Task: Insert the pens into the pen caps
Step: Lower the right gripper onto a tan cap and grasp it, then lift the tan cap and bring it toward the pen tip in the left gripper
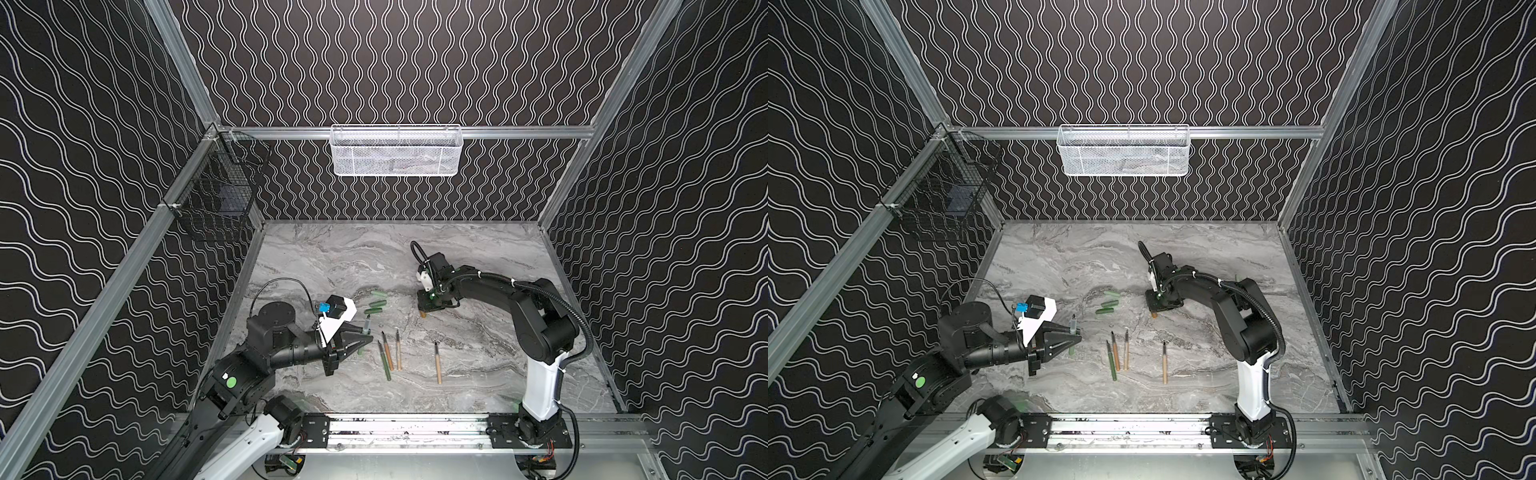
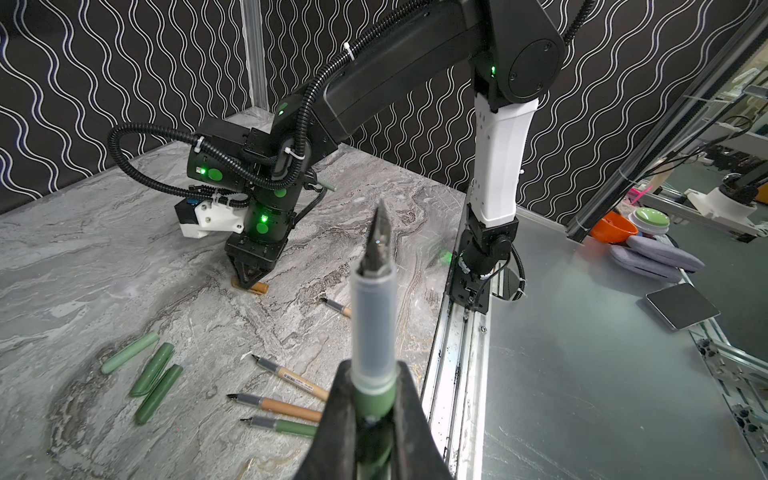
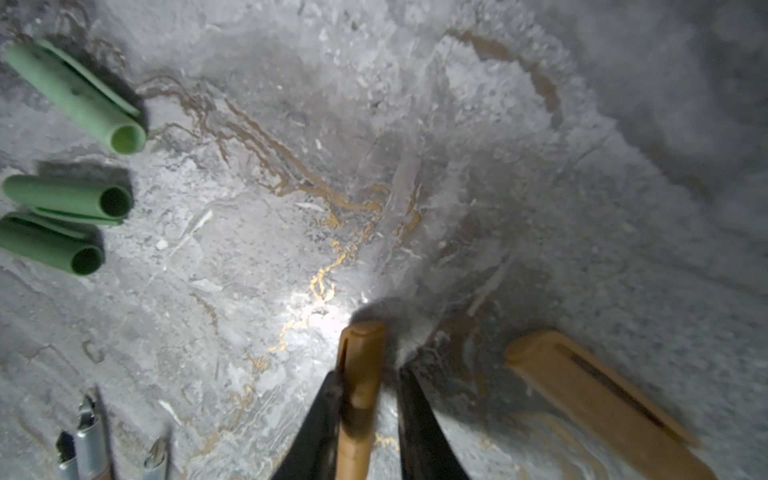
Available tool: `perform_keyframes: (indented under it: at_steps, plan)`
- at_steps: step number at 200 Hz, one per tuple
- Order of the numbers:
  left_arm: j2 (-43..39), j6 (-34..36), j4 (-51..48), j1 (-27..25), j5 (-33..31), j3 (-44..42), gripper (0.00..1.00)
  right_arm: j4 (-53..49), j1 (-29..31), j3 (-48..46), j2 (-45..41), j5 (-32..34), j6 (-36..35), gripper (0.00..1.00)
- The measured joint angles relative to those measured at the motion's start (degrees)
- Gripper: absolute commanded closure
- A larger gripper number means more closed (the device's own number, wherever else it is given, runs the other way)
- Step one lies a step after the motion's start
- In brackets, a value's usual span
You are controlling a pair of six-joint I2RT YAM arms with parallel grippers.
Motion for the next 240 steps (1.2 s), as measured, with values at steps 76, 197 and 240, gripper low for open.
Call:
perform_keyframes:
  at_steps: [76,197,240]
  plan:
    - [0.92,-1.38,1.57,0.07,1.40,-0.28,1.00,-1.25,1.75,0.63,-0.04,2.16,-0.37,0.88]
    - [8.35,-19.87,26.12,-1.05,5.18,-11.89,1.00,12.02,1.64,-14.40,-27.39,-6.47,2.29,0.90]
    - [14.64,-22.86,36.28,-4.02,4.63,-16.28,1.00,23.45,1.64,-22.99,-39.08,-12.81,5.53,0.88]
